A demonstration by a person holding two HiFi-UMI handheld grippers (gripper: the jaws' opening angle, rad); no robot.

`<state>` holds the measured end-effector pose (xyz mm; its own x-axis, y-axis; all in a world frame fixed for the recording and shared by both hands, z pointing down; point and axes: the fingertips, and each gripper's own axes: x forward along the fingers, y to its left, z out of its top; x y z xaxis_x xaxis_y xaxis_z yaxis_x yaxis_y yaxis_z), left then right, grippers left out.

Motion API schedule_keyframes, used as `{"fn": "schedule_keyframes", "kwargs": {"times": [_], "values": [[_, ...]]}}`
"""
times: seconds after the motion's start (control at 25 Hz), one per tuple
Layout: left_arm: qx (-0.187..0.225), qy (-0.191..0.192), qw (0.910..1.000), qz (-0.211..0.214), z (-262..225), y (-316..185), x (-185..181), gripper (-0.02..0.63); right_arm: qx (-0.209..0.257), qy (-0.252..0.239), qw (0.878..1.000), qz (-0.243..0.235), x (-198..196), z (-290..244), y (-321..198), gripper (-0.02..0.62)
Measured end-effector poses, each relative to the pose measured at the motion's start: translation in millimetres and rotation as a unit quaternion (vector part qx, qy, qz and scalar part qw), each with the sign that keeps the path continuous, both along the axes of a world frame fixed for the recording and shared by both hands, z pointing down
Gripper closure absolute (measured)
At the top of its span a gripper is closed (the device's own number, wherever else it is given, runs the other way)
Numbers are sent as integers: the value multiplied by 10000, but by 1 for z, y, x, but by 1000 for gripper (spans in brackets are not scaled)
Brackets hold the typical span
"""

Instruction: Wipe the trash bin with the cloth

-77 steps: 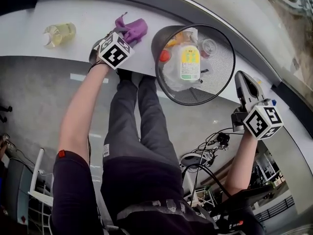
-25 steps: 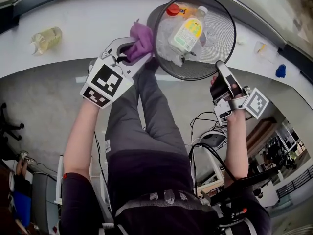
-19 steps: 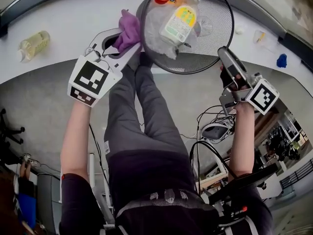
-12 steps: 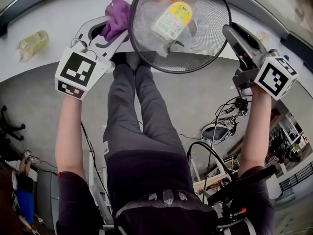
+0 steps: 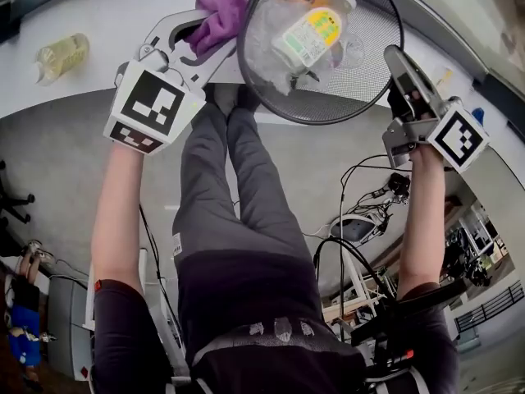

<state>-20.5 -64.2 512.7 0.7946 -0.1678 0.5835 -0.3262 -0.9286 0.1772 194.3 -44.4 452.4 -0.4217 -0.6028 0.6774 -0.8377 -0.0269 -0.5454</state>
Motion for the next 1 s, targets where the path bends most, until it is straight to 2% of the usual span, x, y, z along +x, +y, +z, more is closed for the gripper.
{"fn": "schedule_keyframes", "kwargs": {"times": [0.08,0.16,0.28,0.4,0.6,0.8,0.88,0.96,1.0], "values": [[-44,62,10000,-49,-2,10,0,485,56,67,9999,105,4,1,6,552],[-111,121,9999,-25,-4,24,4,485,-84,42,9991,409,16,4,19,552],[-15,-11,9998,216,-3,50,12,485,-356,-267,9945,953,27,10,41,549],[201,-129,9982,548,-5,77,21,485,-364,-432,9898,1308,31,13,55,546],[-50,117,9975,696,-7,109,39,485,-510,-608,9787,1895,35,23,82,538],[52,142,9953,959,-7,114,42,485,-857,-823,9639,2385,30,28,106,534],[75,138,9953,951,-7,110,41,485,-830,-896,9644,2347,26,28,112,523],[142,136,9962,846,-10,100,39,485,-688,-769,9758,1928,21,26,111,520],[202,133,9964,810,-13,93,37,485,-581,-617,9820,1686,18,23,109,489]]}}
